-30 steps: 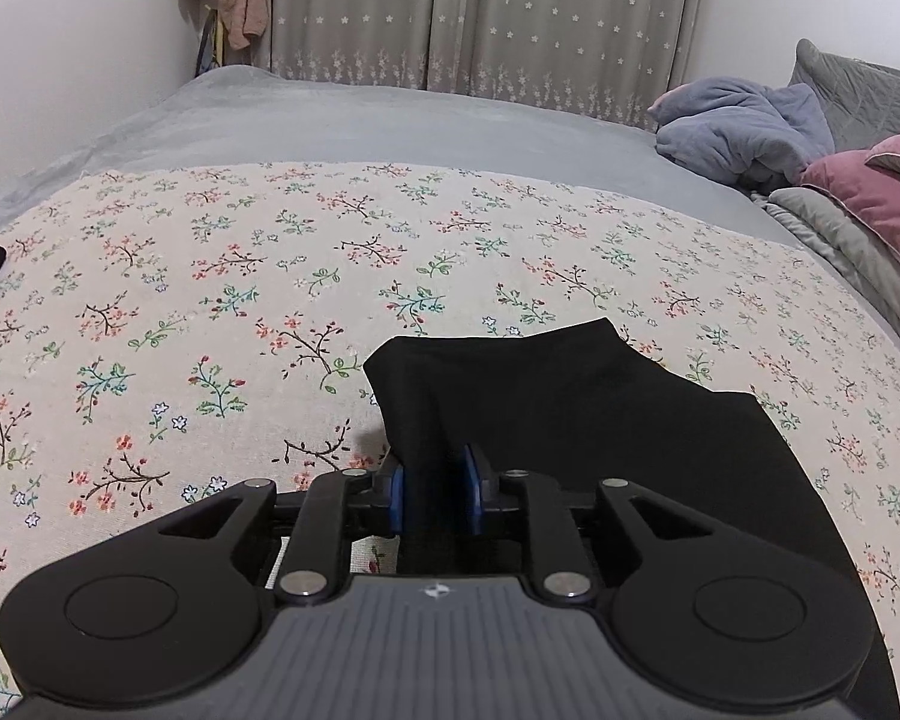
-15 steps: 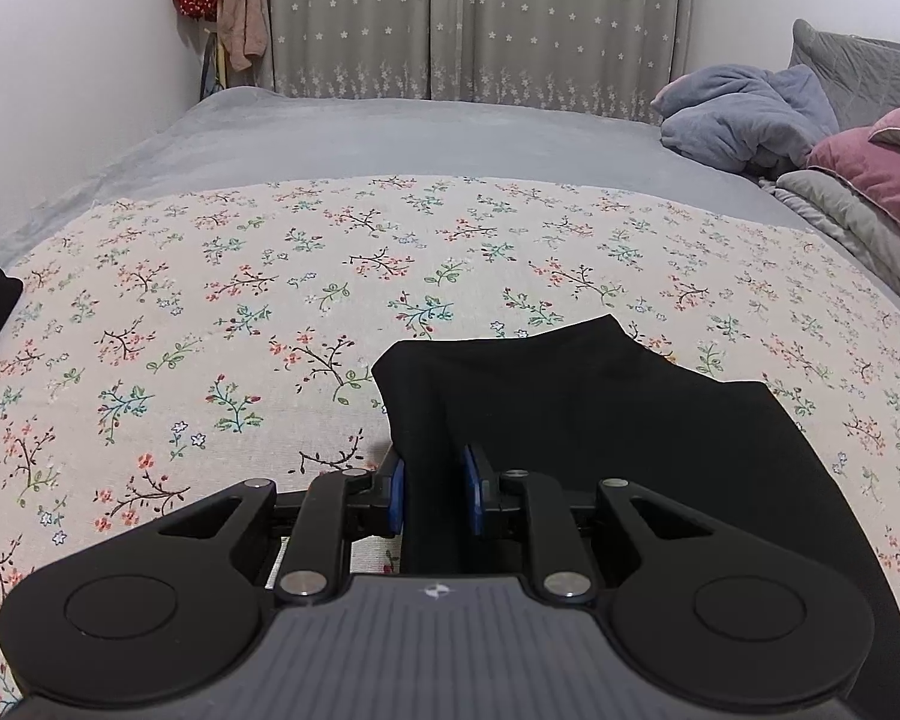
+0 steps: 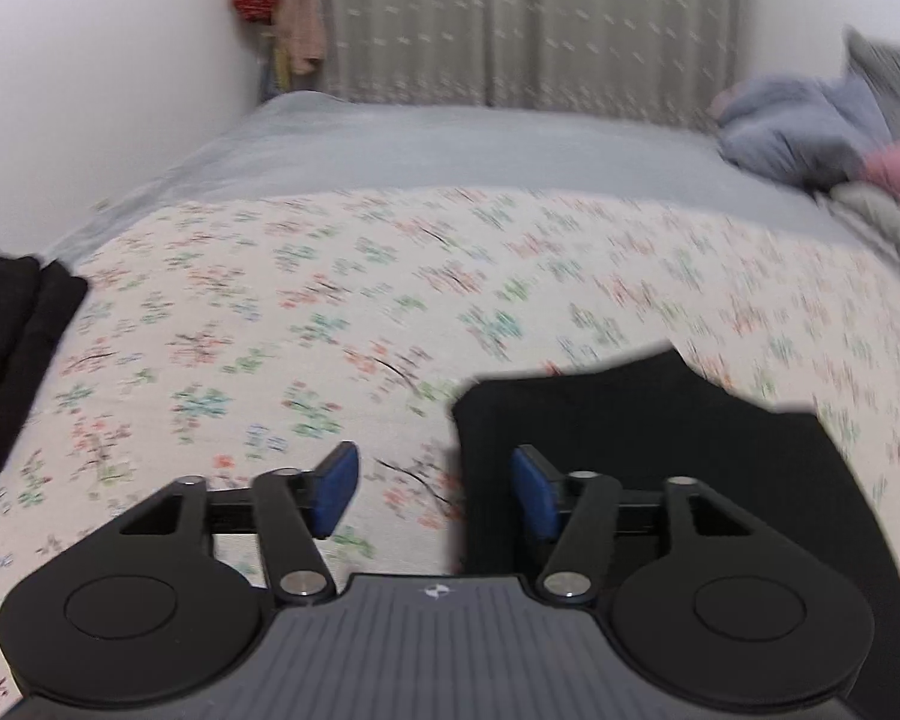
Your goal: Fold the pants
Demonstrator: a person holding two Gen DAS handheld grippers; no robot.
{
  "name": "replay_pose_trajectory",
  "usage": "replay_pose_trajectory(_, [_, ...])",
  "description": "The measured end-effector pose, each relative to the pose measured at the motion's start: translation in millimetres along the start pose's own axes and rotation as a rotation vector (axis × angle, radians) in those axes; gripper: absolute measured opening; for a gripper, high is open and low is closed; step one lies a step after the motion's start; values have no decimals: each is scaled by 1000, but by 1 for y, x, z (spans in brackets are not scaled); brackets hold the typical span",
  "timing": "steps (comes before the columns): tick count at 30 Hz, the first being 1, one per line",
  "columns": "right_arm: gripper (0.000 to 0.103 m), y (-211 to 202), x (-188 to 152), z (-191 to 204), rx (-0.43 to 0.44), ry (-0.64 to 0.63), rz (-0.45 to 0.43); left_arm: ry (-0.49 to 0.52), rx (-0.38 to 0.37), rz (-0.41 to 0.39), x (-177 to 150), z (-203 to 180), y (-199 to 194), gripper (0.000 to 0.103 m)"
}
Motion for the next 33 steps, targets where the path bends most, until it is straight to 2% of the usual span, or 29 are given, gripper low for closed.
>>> replay_pose_trajectory(1, [15, -1, -1, 0, 30, 22, 12, -25, 15, -7, 3, 8, -5, 78])
replay_pose_trajectory(2, [23, -5, -2, 2, 76, 47, 28, -40, 27, -12, 6, 15, -9, 78])
replay_pose_trajectory(3, [41, -12, -3, 3, 121, 69, 36, -52, 35, -18, 8, 21, -14, 78])
replay_pose_trajectory(5, [64, -33, 0, 3, 211, 108, 23, -88, 25, -30, 10, 30, -26, 77])
replay_pose_trajectory(6, [65, -45, 3, 0, 234, 111, 5, -110, 7, -32, 10, 32, -32, 77])
replay_pose_trajectory(7, [65, -56, 7, -7, 246, 108, -14, -129, -19, -34, 9, 30, -40, 77])
replay_pose_trajectory(9, [65, -75, 20, -28, 208, 99, -62, -143, -75, -31, 6, 19, -54, 76])
replay_pose_trajectory(11, [65, -88, 36, -62, 123, 113, -117, -137, -142, -29, 0, 0, -69, 75])
replay_pose_trajectory(14, [61, -99, 53, -122, 8, 223, -182, -134, -217, -7, -14, -27, -82, 74])
replay_pose_trajectory(17, [45, -92, 59, -166, -79, 285, -197, -92, -205, 43, -35, -42, -72, 69])
replay_pose_trajectory(20, [33, -66, 54, -190, -91, 359, -141, -78, -167, 137, -60, -37, -49, 67])
replay_pose_trajectory(21, [33, -59, 50, -197, -92, 379, -118, -87, -146, 173, -68, -33, -41, 67])
replay_pose_trajectory(24, [28, -29, 28, -208, -118, 410, -11, -216, -144, 227, -79, -11, -28, 74])
replay_pose_trajectory(26, [23, -19, 18, -211, -137, 404, 3, -275, -137, 236, -76, 2, -28, 74])
replay_pose_trajectory(28, [23, -25, 16, -211, -132, 389, 4, -295, -116, 211, -69, 13, -36, 74])
replay_pose_trajectory(30, [24, -29, 18, -213, -127, 400, 9, -325, -109, 182, -62, 25, -43, 84])
replay_pose_trajectory(32, [33, -41, 24, -216, -121, 423, -23, -375, -122, 175, -61, 33, -43, 95])
replay_pose_trajectory(33, [41, -46, 26, -219, -126, 428, -47, -407, -148, 188, -62, 33, -42, 98])
Point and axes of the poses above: each gripper's, at about its wrist camera, not at the fingertips, and y roughly the way its jaws point, z to its left, x to its top, the point moved 9 cm from there along y, roughly the way its jaws point, and after that the axes turned 7 degrees about -z, right-handed, at the moved point
